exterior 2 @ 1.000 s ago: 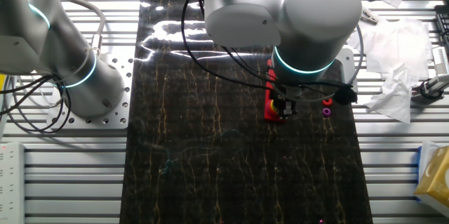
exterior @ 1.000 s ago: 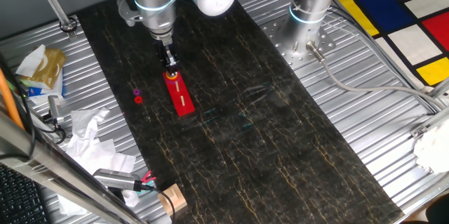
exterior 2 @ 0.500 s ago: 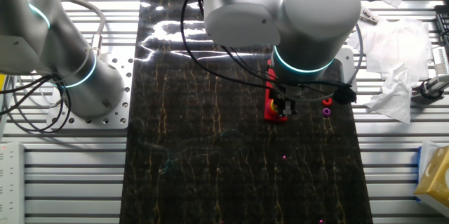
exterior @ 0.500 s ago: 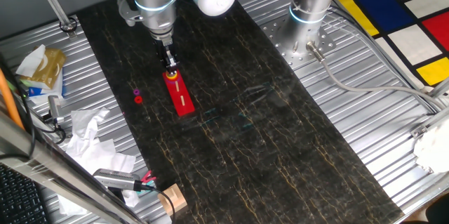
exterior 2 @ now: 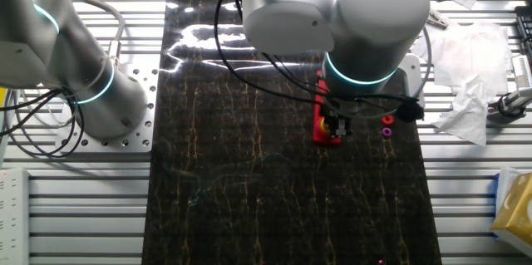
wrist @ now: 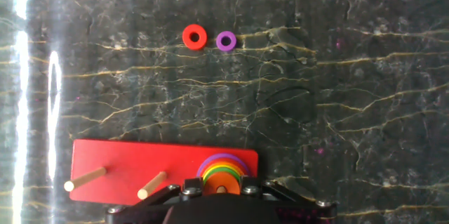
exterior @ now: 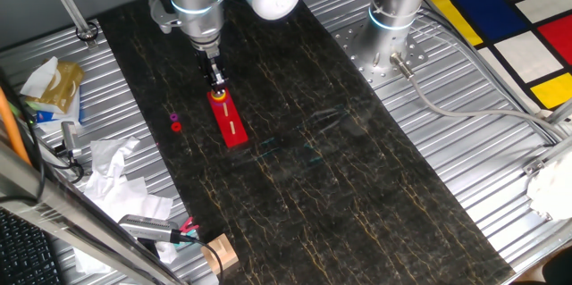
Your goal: Take out one Hanoi block and throw it aside
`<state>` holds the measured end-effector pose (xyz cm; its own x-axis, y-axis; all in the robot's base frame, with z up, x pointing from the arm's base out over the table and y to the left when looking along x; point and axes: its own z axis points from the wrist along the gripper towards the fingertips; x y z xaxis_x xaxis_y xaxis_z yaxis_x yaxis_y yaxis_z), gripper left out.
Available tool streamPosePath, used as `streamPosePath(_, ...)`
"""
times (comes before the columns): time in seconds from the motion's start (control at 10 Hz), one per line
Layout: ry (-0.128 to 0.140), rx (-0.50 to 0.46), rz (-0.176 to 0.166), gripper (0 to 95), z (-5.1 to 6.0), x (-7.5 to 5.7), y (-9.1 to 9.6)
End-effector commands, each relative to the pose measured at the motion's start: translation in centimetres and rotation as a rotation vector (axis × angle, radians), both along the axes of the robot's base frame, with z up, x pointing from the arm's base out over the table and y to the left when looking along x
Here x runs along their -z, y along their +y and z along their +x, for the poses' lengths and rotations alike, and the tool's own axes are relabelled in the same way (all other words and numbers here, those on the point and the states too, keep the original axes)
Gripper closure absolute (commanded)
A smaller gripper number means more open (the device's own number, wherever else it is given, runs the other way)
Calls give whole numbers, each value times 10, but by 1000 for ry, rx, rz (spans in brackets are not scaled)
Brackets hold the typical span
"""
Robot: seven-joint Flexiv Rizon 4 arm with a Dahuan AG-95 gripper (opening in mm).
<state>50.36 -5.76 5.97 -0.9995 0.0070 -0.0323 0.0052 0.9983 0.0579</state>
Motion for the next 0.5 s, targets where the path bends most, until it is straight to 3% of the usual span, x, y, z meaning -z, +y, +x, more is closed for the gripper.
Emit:
streamPosePath(0.1,4,-7,1,950,0,-6,-1)
streamPosePath(0.5,15,-7,5,950,2,-32,-1)
